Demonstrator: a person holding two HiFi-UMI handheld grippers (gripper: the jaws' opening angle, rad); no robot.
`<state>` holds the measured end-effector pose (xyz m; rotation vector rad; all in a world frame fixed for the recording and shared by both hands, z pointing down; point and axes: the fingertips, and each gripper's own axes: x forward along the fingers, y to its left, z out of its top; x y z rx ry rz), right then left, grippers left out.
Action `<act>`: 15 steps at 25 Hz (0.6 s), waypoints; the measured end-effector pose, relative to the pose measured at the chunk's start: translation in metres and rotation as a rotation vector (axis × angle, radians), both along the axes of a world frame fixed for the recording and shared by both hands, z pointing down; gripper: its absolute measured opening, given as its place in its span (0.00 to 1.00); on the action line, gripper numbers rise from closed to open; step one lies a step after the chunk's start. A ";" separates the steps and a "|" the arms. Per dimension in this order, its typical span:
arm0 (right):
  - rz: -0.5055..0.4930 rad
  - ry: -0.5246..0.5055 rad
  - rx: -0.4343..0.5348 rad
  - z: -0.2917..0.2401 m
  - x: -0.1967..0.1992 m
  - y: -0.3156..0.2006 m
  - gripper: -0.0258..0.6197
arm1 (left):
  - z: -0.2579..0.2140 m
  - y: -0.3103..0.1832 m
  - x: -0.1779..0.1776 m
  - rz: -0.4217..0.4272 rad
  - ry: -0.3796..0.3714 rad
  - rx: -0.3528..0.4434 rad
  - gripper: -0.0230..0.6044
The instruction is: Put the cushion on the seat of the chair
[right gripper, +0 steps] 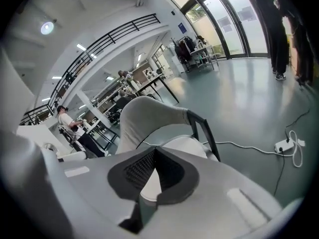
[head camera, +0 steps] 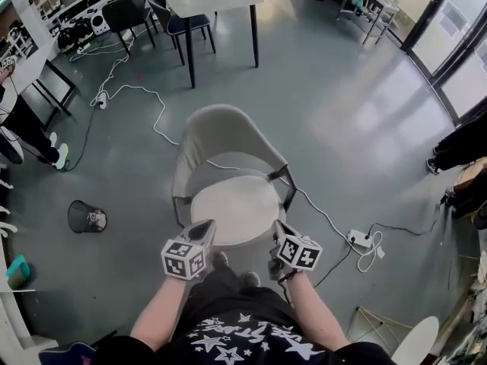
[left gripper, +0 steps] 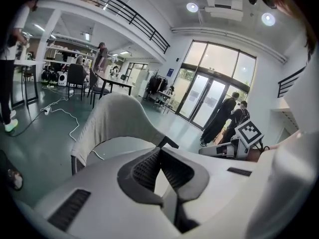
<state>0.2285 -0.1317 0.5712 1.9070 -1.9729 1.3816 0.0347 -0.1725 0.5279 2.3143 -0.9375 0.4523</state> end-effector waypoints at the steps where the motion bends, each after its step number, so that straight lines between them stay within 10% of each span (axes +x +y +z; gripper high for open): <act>1: -0.017 -0.008 0.003 -0.001 -0.001 0.008 0.04 | -0.003 0.011 0.000 -0.008 -0.007 0.003 0.05; 9: -0.306 0.162 0.040 -0.009 -0.014 0.048 0.04 | -0.018 0.066 -0.017 -0.166 -0.025 0.035 0.05; 15: -0.336 0.137 0.008 0.003 -0.020 0.066 0.04 | -0.012 0.088 -0.026 -0.181 -0.065 0.014 0.05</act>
